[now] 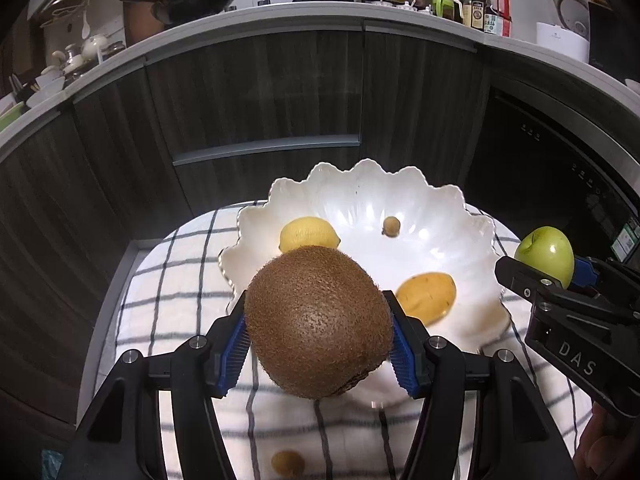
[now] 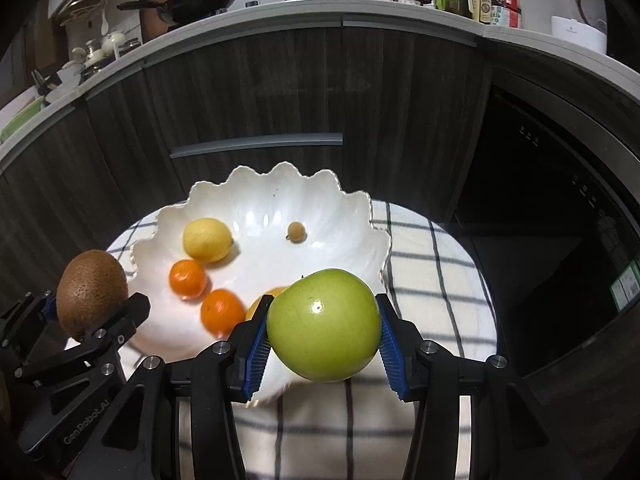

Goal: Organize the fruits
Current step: 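Carry the kiwi and green apple over the bowl and open both grippers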

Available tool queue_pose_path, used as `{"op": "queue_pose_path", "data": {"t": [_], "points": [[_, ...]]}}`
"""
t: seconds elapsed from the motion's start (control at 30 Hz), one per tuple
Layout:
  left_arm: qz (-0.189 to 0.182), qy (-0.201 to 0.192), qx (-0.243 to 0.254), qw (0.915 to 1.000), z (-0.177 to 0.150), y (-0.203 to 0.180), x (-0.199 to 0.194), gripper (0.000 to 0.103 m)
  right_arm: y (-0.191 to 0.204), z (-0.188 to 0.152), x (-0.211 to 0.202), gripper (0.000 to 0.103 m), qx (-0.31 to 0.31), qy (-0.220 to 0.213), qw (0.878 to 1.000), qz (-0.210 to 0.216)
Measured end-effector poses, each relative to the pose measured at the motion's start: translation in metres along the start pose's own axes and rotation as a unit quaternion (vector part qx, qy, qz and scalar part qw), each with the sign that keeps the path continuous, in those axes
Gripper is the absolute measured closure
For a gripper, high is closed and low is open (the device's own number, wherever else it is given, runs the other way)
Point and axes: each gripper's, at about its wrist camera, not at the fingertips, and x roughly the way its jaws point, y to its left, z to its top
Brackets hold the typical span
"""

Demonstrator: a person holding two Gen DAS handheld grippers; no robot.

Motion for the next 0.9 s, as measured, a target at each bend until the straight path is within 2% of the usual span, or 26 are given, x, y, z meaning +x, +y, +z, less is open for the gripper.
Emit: {"op": "queue_pose_path", "data": {"t": [0.43, 0.63, 0.9], "points": [[0.004, 0.026, -0.003, 0.9996, 0.019, 0.006, 0.055, 0.043, -0.002, 0.029, 0.068, 0.054, -0.004, 0.033, 0.999, -0.01], [0.003, 0.046, -0.007, 0.9989, 0.013, 0.009, 0.07, 0.043, 0.0, 0.026, 0.081, 0.054, -0.004, 0.048, 0.999, -0.002], [0.001, 0.071, -0.015, 0.9973, 0.007, 0.011, 0.08, 0.043, 0.001, 0.024, 0.091, 0.052, -0.005, 0.062, 0.998, -0.012]]}}
